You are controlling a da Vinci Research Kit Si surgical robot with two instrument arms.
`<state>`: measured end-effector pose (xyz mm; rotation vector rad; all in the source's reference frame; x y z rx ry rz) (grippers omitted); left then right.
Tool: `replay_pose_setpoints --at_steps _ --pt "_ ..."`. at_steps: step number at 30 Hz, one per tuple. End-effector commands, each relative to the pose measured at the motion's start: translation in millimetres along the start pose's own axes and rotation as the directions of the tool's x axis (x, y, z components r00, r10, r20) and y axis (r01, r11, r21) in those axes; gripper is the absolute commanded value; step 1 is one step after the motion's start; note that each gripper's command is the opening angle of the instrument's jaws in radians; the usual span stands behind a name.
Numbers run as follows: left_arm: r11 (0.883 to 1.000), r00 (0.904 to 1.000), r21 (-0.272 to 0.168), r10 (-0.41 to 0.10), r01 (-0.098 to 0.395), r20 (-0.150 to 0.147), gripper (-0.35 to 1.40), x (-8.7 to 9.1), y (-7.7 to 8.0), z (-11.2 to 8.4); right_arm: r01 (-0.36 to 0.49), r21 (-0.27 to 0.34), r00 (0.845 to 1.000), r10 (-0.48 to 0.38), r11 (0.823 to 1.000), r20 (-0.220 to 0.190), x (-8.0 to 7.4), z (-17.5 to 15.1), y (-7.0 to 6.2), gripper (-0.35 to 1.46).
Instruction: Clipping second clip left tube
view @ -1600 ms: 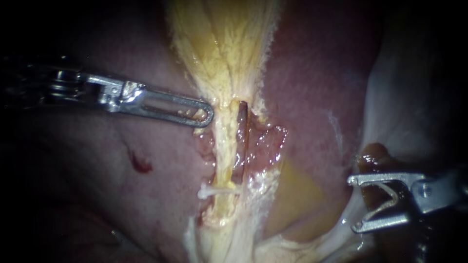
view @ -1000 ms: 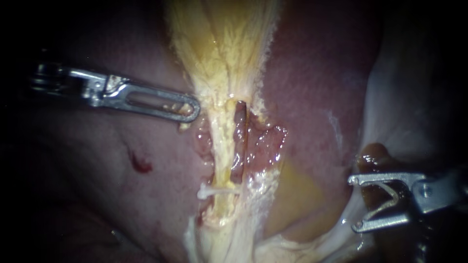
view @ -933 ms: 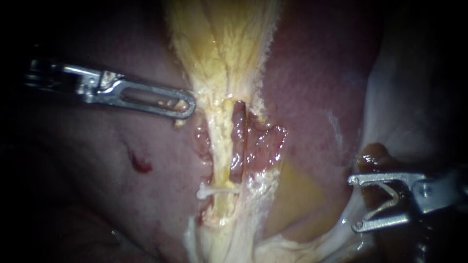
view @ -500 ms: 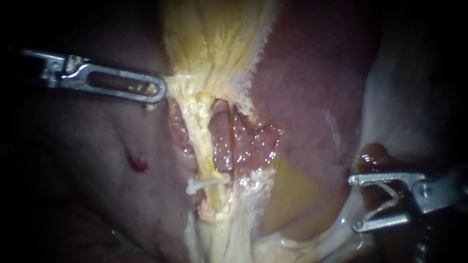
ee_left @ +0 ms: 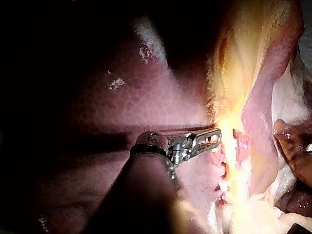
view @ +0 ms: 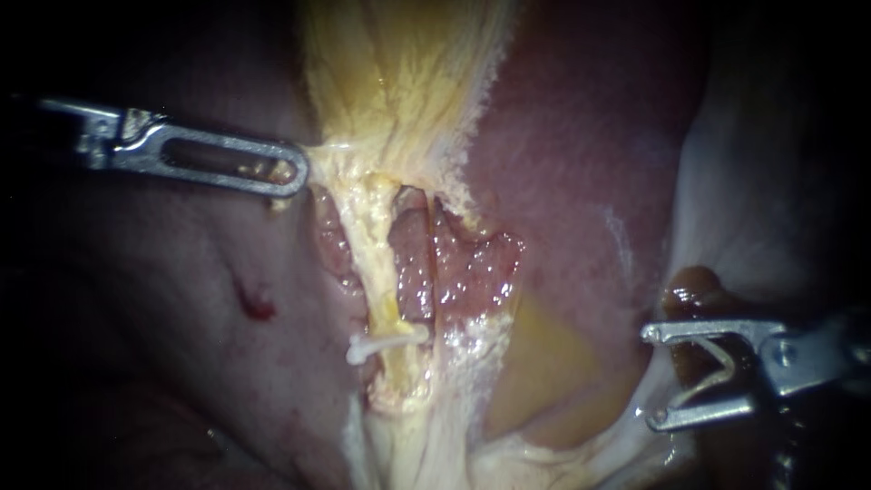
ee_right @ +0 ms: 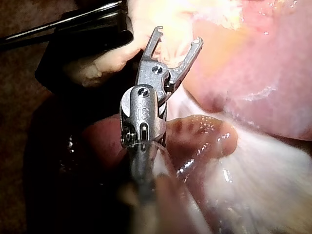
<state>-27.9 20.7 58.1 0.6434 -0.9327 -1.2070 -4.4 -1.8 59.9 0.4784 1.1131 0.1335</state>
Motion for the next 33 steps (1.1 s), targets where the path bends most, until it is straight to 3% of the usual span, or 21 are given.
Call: replay_pose_setpoints --at_steps 1,15,33 --pt "1.000 1.0000 -0.001 0.000 0.000 0.000 -0.35 0.0 0.0 0.0 -0.009 -0.004 1.000 0.009 1.000 -0.007 0.1 0.4 0.1 0.50" --pt "1.000 1.0000 -0.004 0.000 0.000 0.002 -0.35 0.1 -0.2 0.5 -0.069 -0.047 0.996 0.066 0.997 -0.054 1.2 7.9 4.5 0.50" --pt "1.000 1.0000 -0.008 0.000 0.000 0.006 -0.35 0.1 -0.3 0.8 -0.111 -0.026 0.987 0.107 0.994 -0.122 3.6 14.3 7.2 0.50"
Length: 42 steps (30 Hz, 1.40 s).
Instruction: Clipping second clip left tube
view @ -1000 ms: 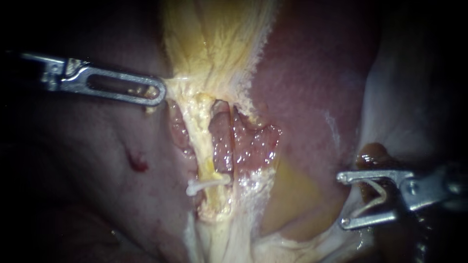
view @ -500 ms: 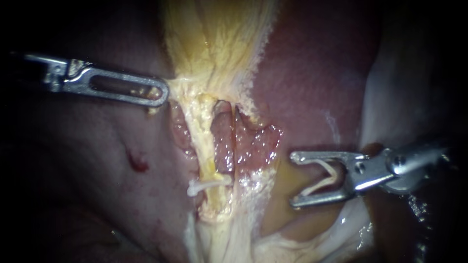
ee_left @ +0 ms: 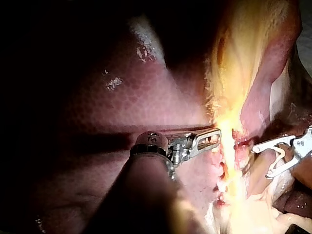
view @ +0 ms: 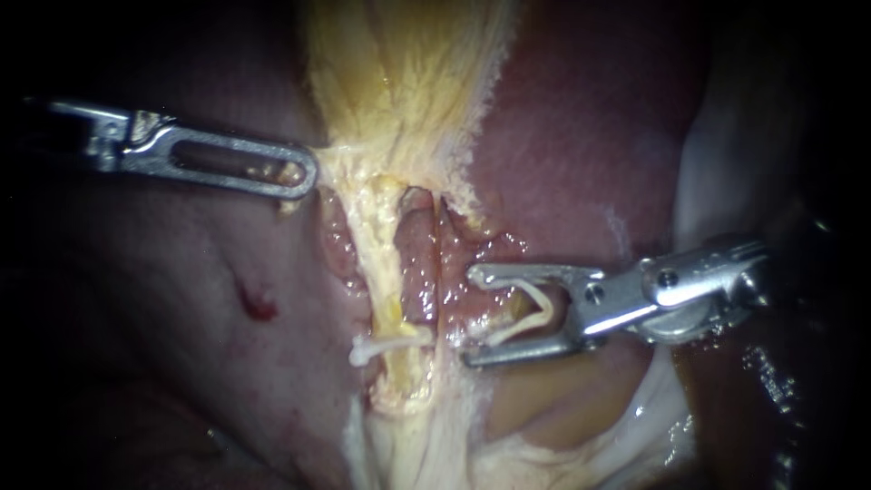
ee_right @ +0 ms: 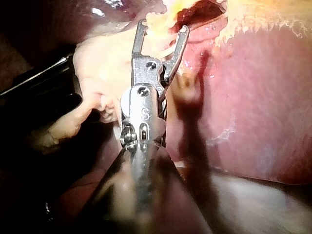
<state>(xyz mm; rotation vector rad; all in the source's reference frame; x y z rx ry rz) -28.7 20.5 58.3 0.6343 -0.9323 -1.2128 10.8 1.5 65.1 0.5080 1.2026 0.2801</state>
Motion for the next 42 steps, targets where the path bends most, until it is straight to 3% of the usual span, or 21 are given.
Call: replay_pose_setpoints --at_steps 1,15,29,38,42 --pt "1.000 1.0000 0.000 0.000 0.000 0.000 -0.35 0.0 0.0 0.0 0.002 -0.001 1.000 -0.002 1.000 -0.002 0.1 0.3 0.1 0.50" --pt "1.000 1.0000 0.001 0.000 0.000 0.000 -0.35 0.1 0.0 0.3 -0.035 0.028 0.999 0.035 0.999 -0.013 -0.5 2.9 0.4 0.49" --pt "1.000 1.0000 0.002 0.001 -0.001 -0.001 -0.35 0.3 0.0 0.4 -0.088 0.031 0.996 0.088 0.996 -0.013 -4.6 4.3 2.8 0.49" --pt "1.000 1.0000 0.004 0.001 -0.001 -0.002 -0.35 0.3 0.0 0.4 -0.129 0.046 0.991 0.130 0.991 -0.012 -5.9 4.5 3.8 0.48" --pt "1.000 1.0000 0.004 0.001 -0.001 -0.002 -0.35 0.4 0.0 0.5 -0.133 0.090 0.991 0.135 0.987 -0.015 -6.1 4.5 4.2 0.48"
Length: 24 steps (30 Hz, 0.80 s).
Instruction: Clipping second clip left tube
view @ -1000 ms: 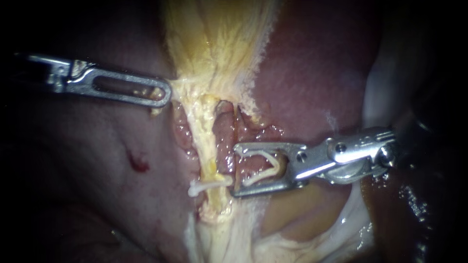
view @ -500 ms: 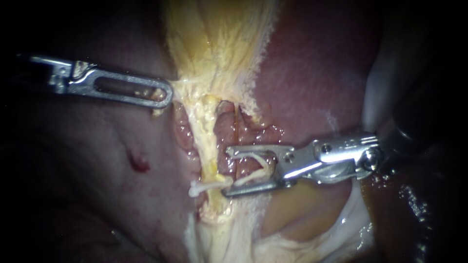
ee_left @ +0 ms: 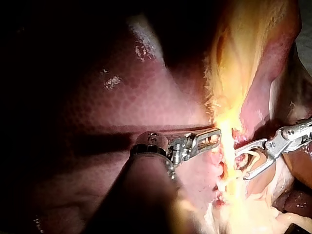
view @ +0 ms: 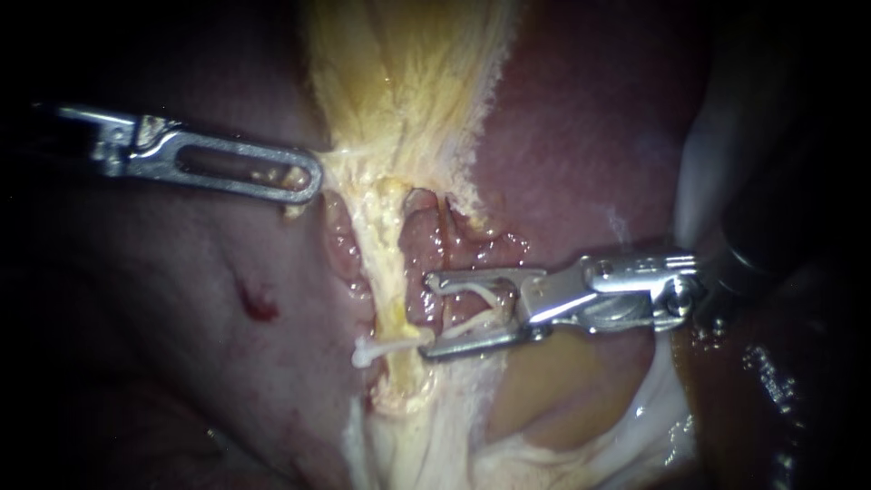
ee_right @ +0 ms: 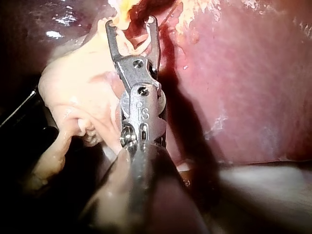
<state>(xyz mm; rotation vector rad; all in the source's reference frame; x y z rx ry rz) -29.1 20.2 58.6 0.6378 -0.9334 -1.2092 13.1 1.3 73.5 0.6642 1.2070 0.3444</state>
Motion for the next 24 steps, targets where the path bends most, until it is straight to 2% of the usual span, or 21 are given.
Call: replay_pose_setpoints --at_steps 1,8,13,16,24 --pt "1.000 1.0000 0.000 0.000 0.000 0.000 -0.35 0.0 0.0 0.0 -0.004 0.015 1.000 0.004 1.000 0.001 0.0 0.2 0.0 0.48" --pt "1.000 1.0000 0.000 0.000 0.000 0.000 -0.35 0.0 0.0 0.0 -0.011 0.065 1.000 0.011 0.998 -0.008 0.5 1.9 0.5 0.48" --pt "1.000 1.0000 0.000 0.000 0.000 0.000 -0.35 0.0 0.0 0.0 -0.014 0.083 1.000 0.015 0.996 -0.014 0.3 3.2 0.8 0.48" --pt "1.000 1.0000 0.000 0.000 0.000 0.000 -0.35 0.0 0.0 0.0 -0.015 0.086 0.999 0.017 0.996 -0.028 0.2 3.8 0.8 0.49" --pt "1.000 1.0000 -0.001 0.000 0.000 0.001 -0.35 -0.1 -0.1 0.2 -0.026 0.143 0.996 0.037 0.989 -0.079 0.7 4.8 0.6 0.49"
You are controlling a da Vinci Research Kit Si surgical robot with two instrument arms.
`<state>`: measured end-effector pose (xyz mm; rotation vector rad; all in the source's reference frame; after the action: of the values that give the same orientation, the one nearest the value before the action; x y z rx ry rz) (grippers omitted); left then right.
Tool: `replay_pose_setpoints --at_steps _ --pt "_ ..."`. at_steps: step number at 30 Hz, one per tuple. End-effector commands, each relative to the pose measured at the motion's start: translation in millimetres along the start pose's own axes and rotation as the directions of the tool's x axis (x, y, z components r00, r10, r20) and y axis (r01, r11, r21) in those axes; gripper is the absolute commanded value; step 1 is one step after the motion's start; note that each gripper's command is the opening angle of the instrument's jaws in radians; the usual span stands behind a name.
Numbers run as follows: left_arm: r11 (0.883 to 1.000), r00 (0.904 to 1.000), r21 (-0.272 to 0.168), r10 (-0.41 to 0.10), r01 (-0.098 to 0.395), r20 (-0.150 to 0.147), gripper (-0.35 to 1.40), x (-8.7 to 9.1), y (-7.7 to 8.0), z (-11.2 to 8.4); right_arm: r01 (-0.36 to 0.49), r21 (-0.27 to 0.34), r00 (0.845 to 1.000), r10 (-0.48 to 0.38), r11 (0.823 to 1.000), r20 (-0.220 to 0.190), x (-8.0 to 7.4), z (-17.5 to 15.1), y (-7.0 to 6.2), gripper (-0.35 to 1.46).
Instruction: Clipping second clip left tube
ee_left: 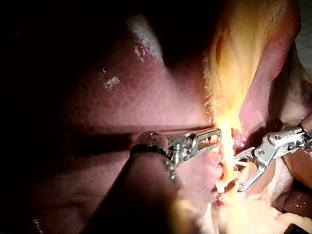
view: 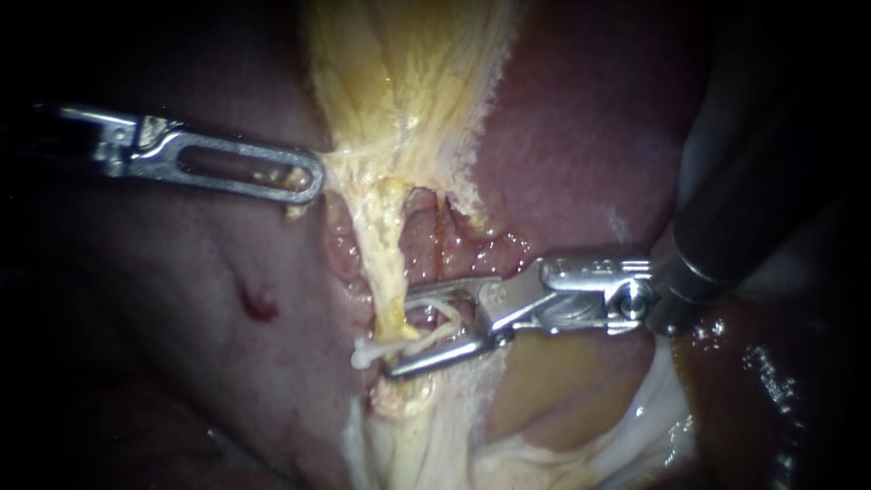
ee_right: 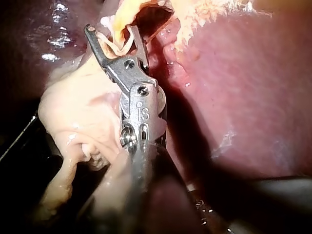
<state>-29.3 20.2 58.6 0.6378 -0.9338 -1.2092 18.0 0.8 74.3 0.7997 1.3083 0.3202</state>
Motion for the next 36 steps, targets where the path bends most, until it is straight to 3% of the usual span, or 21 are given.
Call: replay_pose_setpoints --at_steps 1,21,36 --pt "1.000 1.0000 -0.001 0.000 0.000 0.000 -0.35 0.0 0.0 0.0 -0.001 0.005 1.000 0.001 1.000 -0.005 0.1 0.2 0.0 0.49" --pt "1.000 1.0000 -0.002 -0.001 0.001 0.001 -0.35 -0.1 0.0 0.4 -0.008 0.106 0.997 0.016 0.994 -0.077 -0.3 4.1 -0.3 0.49" --pt "1.000 1.0000 -0.002 0.000 0.000 0.001 -0.35 0.0 0.2 0.4 0.017 0.192 0.998 -0.004 0.981 -0.069 1.1 4.9 -4.3 0.49"
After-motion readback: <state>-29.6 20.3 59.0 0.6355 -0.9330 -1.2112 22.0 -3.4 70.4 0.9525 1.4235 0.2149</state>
